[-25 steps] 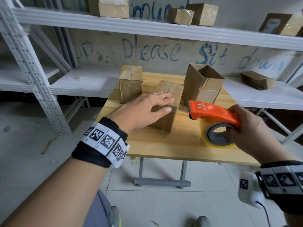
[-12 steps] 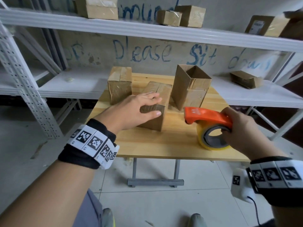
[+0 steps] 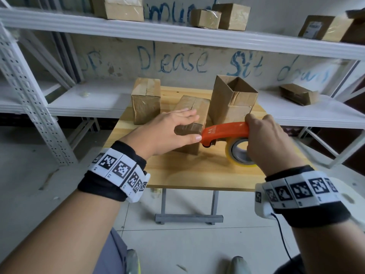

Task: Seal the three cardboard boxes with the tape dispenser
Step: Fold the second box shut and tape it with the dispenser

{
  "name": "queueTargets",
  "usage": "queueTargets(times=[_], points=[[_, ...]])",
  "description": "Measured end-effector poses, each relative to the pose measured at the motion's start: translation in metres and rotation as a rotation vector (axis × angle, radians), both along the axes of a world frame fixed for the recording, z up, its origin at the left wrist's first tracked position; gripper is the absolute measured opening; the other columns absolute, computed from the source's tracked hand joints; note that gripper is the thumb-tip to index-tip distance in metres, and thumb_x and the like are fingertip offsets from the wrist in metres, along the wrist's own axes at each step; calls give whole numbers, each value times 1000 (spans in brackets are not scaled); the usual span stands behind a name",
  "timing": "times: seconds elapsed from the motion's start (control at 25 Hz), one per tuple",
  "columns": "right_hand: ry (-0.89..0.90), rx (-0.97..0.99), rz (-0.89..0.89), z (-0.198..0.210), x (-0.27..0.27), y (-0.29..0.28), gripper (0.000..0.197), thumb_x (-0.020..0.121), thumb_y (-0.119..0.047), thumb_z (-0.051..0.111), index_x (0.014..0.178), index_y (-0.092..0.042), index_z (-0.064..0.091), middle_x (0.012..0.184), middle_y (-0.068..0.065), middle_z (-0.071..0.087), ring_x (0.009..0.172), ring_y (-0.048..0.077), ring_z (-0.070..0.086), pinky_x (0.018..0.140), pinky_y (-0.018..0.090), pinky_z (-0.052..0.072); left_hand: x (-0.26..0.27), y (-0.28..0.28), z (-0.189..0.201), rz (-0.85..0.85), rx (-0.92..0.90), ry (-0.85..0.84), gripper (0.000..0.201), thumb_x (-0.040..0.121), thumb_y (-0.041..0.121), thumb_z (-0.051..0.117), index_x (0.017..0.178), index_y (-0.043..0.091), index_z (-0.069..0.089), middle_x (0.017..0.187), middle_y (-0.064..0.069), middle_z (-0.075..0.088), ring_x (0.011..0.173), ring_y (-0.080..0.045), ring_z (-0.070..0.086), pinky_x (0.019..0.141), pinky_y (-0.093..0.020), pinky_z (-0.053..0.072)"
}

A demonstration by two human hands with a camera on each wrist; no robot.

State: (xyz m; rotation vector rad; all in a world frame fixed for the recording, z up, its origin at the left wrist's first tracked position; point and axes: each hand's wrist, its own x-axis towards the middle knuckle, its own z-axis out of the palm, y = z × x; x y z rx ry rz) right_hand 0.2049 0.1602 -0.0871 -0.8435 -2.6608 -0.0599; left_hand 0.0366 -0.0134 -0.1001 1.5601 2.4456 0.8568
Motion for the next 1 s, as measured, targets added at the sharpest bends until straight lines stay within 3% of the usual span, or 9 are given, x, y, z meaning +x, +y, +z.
queueTargets(times=[0.16,0.32,0.48,0.6,0.72,0.84,0.92,1.0], points=[[0,149,4,11,-15,-2,23,84,-1,52,107,-6,53,90,13,45,81,34,51,78,50,49,-2,2,-2,0,-31,14,73,88,58,65,153,35,41,162,24,26,150,9,12,119,-24,3],[21,327,88,17,-30,-5,18,85,-3,49,100,-3,60,100,18,54,94,38,55,82,49,43,-4,5,1,33,-46,-12,79,80,68,65,150,37,45,161,27,26,150,7,14,117,-26,5],[35,390,180,17,-31,-2,20,87,-4,44,95,-2,62,97,14,56,89,35,54,83,46,43,-8,3,2,71,-64,-58,90,67,84,61,145,42,50,159,32,27,151,1,18,125,-44,12],[26,374,245,19,-31,-3,25,85,-6,42,98,-3,63,98,13,58,88,32,54,87,45,44,-6,4,7,88,-100,-61,84,71,81,62,144,42,52,159,33,25,152,-3,18,124,-50,13],[13,293,192,18,-35,-6,21,84,-2,47,98,-3,63,103,14,58,93,33,55,89,44,43,-8,5,8,87,-106,-47,83,75,77,63,148,40,47,162,28,24,152,-4,17,125,-51,11],[20,147,125,15,-35,-7,9,87,-3,50,91,-9,55,92,11,50,82,28,47,78,42,42,-9,5,9,75,-84,-52,80,80,70,65,150,38,44,162,24,26,152,-2,16,126,-47,9],[-6,58,105,13,-36,-1,13,89,-2,51,85,-14,46,78,2,38,75,25,42,70,38,37,-10,4,9,82,-74,-62,75,83,65,66,150,38,45,162,25,26,151,1,17,123,-42,9],[-11,28,122,13,-38,5,14,90,-3,52,85,-15,46,77,0,36,73,23,42,70,35,35,-12,4,8,87,-70,-67,74,83,65,66,149,39,45,161,26,27,151,1,17,123,-42,10]])
